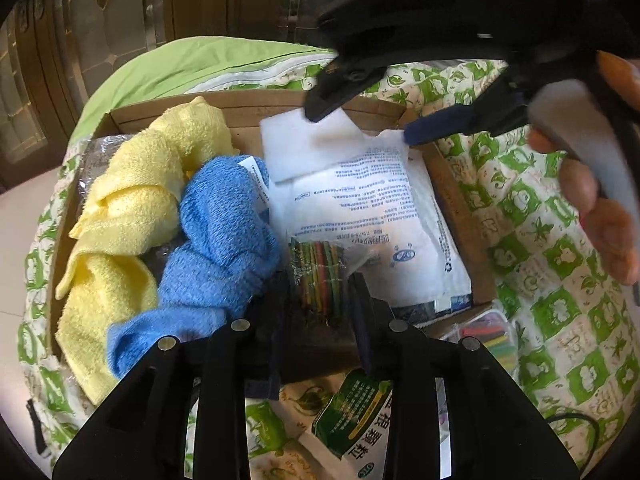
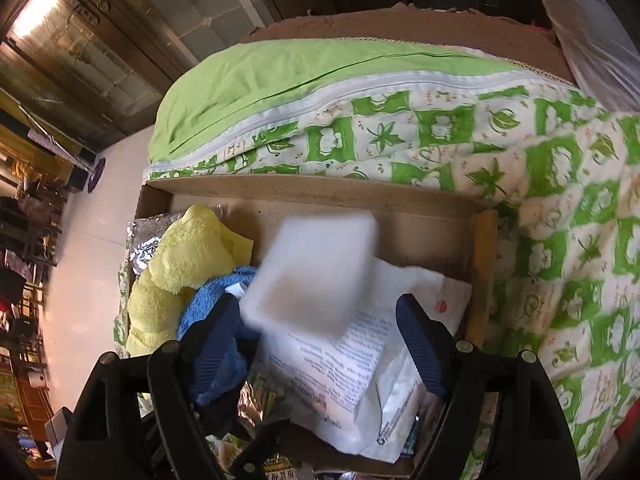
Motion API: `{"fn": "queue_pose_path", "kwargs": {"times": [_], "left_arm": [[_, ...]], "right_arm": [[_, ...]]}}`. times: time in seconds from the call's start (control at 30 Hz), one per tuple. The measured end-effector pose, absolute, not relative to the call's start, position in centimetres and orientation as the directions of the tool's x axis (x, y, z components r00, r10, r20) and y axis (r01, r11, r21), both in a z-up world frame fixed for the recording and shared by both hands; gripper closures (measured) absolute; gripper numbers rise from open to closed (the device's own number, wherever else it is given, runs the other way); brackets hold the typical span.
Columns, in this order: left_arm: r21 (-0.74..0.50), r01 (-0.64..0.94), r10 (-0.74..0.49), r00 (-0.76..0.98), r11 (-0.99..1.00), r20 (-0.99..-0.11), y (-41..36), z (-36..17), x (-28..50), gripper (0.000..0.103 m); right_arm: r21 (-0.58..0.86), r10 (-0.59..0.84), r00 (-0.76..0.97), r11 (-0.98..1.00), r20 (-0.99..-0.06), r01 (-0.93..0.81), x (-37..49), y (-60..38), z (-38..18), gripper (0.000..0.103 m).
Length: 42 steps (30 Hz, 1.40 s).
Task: Organize soft objects
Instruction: 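Carry the coloured sticks and foam block into the tray and open both grippers, then move both grippers back toward the remaining packets on the quilt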
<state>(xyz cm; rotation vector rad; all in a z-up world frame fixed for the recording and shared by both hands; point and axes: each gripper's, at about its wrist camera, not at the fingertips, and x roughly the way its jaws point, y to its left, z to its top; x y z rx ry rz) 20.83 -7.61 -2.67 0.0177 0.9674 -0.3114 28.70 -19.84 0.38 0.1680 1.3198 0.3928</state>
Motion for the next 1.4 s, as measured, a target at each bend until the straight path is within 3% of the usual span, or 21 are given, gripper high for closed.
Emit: {"fn": "queue_pose_path", "kwargs": {"times": [0.13, 0.57, 0.73, 0.87, 1.0, 1.13, 1.33, 1.4], "left_arm": [[-0.110, 0.265, -0.241, 0.540, 0.958, -0.806, -7.4, -2.1, 20.0, 0.061], [-0.035, 0.242, -0.161, 0.524, 0.970, -0.836, -5.1, -0.9, 14.8, 0.060], [-0.109, 0.164, -0.176, 0.482, 0.980, -0.858, -1.7, -0.9, 12.2, 0.059], [-0.159, 0.119, -0.197, 0.459, 0.980, -0.866, 0.0, -1.3, 9.9, 0.049], [-0.154, 0.138, -0.199, 0.420, 0.978, -0.885, -0.4, -1.9, 8.5, 0.049], [-0.115, 0.175, -0.173, 0.369, 0.978, -0.913, -1.7, -3.1, 8.2, 0.049], [-0.093, 0.161, -0.143, 0.337, 0.983, -0.930, -1.7, -4.2, 8.3, 0.049], [-0.100, 0.154, -0.148, 0.337, 0.983, -0.930, -1.6, -4.3, 8.3, 0.049]], "right_arm": [[0.356, 0.384, 0.214, 0.921, -0.898, -0.157, 26.9, -21.8, 1.1, 0.022], [0.414, 0.427, 0.215, 0.904, -0.878, -0.103, 16.4, -25.8, 1.1, 0.021], [0.459, 0.457, 0.228, 0.887, -0.859, -0.049, 12.3, -26.7, -0.4, 0.021], [0.489, 0.475, 0.263, 0.872, -0.840, -0.015, 9.1, -27.4, -2.4, 0.021], [0.390, 0.402, 0.249, 0.915, -0.881, -0.098, 7.8, -25.5, -3.6, 0.021], [0.423, 0.439, 0.202, 0.899, -0.876, -0.118, 7.6, -24.4, -3.5, 0.021], [0.301, 0.324, 0.160, 0.941, -0.932, -0.154, 6.1, -22.0, -5.5, 0.020], [0.272, 0.302, 0.174, 0.946, -0.937, -0.176, 5.8, -21.2, -5.6, 0.013]]}}
